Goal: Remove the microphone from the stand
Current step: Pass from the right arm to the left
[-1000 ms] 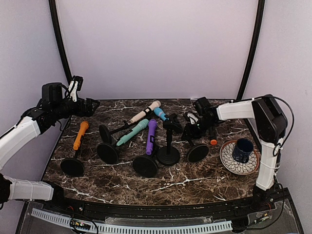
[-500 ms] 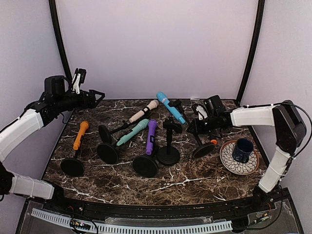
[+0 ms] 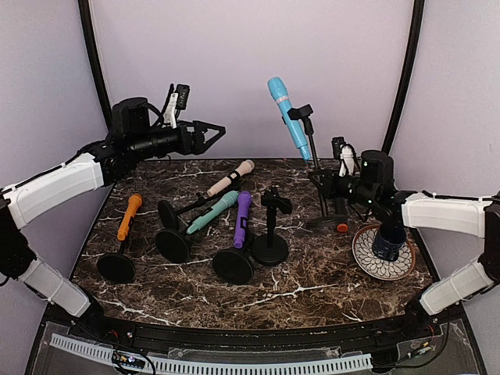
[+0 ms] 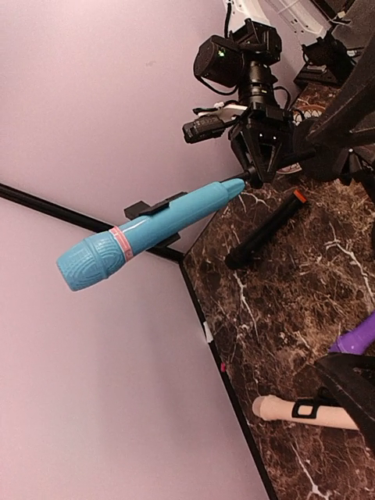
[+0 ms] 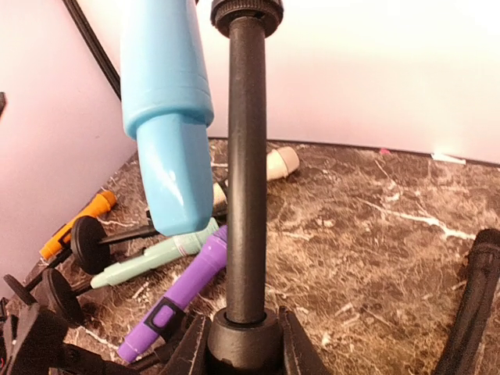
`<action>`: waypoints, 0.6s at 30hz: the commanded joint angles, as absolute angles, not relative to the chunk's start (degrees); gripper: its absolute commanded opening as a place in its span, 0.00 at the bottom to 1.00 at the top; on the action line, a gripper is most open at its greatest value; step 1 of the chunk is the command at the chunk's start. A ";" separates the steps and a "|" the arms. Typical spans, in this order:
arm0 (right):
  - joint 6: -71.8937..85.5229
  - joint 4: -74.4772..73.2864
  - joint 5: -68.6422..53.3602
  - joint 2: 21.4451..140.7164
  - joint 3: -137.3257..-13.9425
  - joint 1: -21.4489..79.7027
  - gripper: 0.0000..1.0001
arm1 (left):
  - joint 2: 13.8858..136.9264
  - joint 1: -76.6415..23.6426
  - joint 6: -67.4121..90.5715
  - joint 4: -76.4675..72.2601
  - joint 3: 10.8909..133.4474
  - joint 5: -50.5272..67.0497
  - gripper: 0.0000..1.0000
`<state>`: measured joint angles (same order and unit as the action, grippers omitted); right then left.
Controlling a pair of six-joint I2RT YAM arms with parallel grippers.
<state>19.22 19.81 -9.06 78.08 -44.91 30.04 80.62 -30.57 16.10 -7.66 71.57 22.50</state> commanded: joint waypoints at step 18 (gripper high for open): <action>7.30 39.64 -3.56 72.19 -45.31 39.08 0.00 | 103.50 -41.48 23.49 -21.81 97.84 29.02 0.99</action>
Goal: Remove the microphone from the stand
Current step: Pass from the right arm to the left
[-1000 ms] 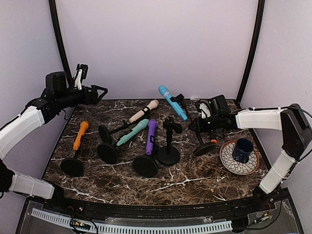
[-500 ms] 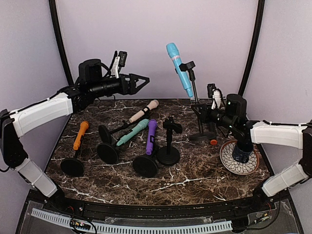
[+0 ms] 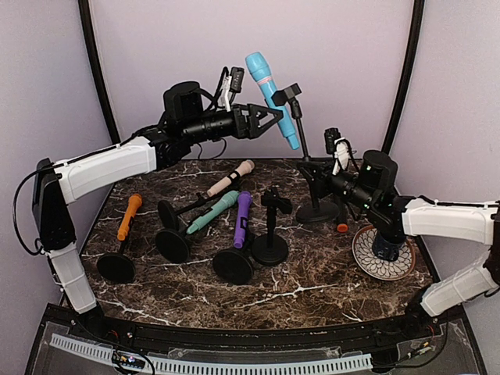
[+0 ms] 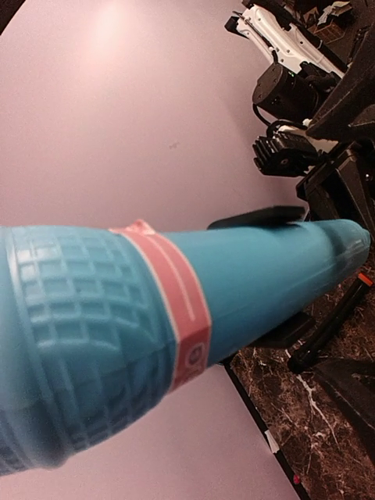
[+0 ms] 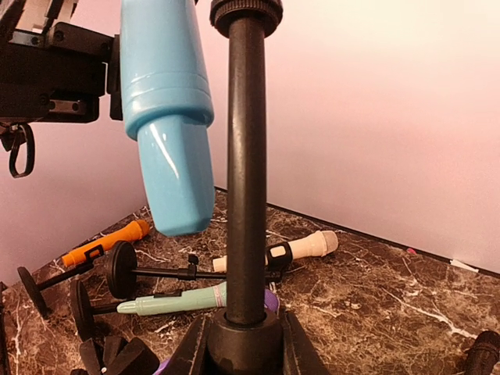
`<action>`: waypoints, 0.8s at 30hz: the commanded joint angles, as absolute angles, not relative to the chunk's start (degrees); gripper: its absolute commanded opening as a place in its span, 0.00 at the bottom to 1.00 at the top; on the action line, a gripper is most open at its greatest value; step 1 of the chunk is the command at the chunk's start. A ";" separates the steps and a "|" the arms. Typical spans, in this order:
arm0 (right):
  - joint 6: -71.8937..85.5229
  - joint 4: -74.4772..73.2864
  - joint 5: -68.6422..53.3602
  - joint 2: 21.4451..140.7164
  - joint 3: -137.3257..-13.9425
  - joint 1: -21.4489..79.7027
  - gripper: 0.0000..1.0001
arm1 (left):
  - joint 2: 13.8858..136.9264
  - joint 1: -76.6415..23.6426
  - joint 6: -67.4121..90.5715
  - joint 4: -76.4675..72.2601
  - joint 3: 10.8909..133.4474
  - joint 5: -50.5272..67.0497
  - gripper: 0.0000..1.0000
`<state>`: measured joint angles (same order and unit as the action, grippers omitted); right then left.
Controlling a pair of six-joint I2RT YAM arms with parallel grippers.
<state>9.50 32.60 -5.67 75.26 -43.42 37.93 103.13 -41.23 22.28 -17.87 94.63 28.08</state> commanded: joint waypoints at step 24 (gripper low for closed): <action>6.64 39.78 -0.37 72.32 -44.12 40.61 0.00 | 105.45 -42.22 26.81 -30.94 96.59 24.32 0.81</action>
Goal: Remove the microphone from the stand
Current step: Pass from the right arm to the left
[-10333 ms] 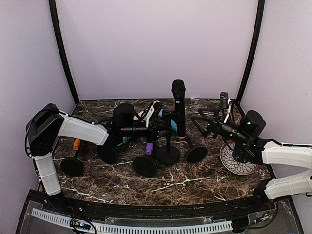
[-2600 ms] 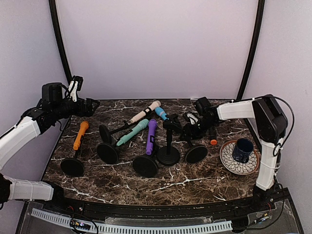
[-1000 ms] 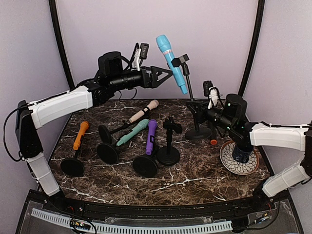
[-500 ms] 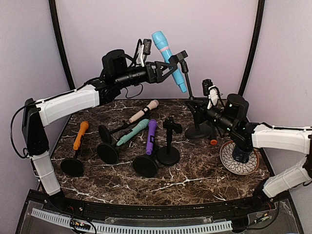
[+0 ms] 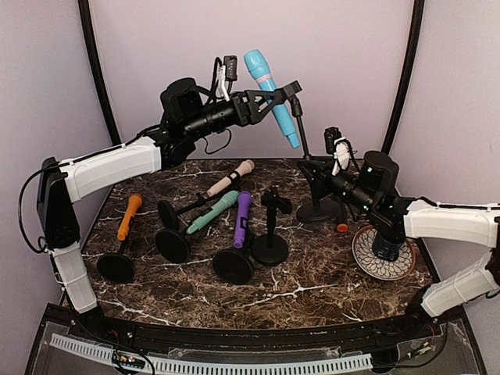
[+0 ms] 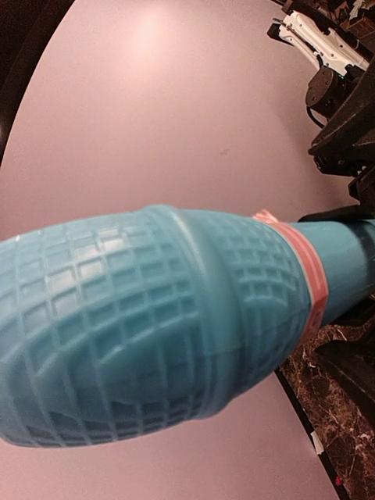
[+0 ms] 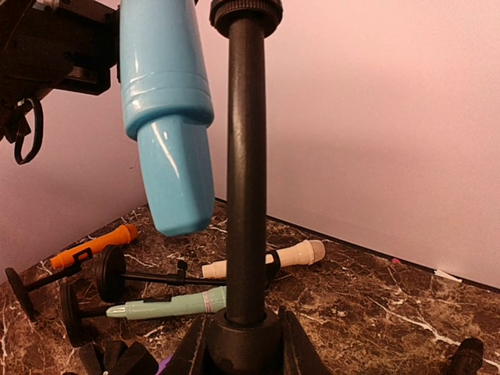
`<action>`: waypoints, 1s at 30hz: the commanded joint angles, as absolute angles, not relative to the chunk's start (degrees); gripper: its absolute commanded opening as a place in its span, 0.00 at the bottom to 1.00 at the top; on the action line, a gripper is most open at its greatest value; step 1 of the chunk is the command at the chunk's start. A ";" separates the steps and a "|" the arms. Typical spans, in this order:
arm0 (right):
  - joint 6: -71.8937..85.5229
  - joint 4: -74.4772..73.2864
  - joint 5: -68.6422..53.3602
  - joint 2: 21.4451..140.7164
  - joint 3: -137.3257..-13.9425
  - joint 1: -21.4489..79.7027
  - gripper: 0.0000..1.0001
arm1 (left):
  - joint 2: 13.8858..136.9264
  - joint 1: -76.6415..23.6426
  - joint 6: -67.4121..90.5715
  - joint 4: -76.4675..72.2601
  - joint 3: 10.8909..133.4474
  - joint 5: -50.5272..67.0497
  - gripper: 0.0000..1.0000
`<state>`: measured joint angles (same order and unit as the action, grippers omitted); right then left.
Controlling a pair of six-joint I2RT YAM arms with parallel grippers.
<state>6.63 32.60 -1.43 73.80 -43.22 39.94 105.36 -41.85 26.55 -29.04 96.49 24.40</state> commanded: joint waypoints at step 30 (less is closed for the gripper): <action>-1.86 34.98 5.27 72.57 -41.46 40.61 0.00 | 106.48 -42.18 19.16 -19.91 100.60 31.71 0.06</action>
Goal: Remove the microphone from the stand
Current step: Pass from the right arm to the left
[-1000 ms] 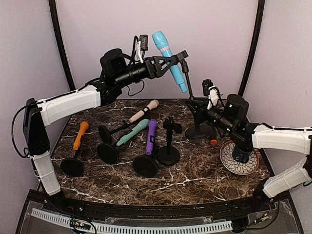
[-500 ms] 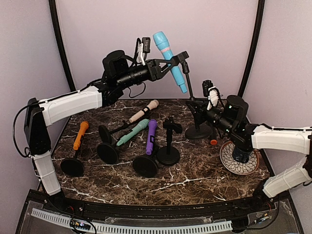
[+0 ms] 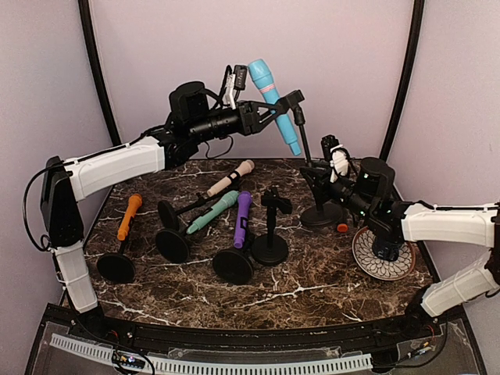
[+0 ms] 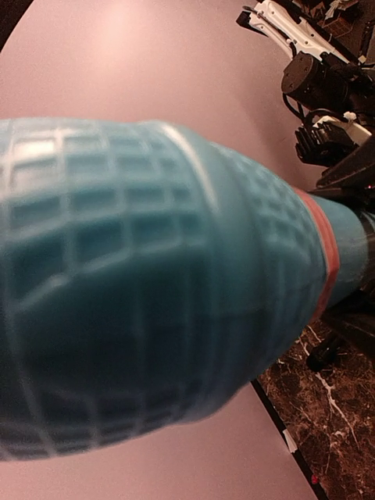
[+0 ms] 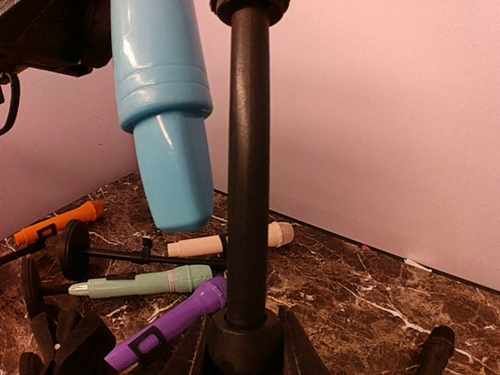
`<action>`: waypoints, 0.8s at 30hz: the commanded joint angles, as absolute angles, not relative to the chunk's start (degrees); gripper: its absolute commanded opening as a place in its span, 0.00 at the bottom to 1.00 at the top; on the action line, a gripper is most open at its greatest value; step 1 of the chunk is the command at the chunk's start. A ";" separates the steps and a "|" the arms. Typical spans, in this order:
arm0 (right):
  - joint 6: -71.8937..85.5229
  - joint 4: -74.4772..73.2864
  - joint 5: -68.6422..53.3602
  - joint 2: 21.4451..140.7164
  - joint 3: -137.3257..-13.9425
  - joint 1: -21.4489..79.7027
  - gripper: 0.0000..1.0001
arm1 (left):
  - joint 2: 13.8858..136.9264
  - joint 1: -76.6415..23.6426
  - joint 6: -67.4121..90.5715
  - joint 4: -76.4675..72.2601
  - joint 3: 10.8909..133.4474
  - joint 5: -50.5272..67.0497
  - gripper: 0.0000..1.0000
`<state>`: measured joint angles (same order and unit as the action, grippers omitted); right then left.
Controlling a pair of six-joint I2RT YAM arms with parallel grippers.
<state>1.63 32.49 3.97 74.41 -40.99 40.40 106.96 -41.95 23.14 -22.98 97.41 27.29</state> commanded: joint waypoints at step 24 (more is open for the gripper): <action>5.49 32.48 -3.16 67.02 -39.55 38.92 0.82 | 106.41 -41.00 24.02 -29.02 99.94 37.63 0.00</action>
<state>2.66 31.31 1.28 70.61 -39.66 40.10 107.92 -40.88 21.65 -19.03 99.70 35.57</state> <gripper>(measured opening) 0.781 0.433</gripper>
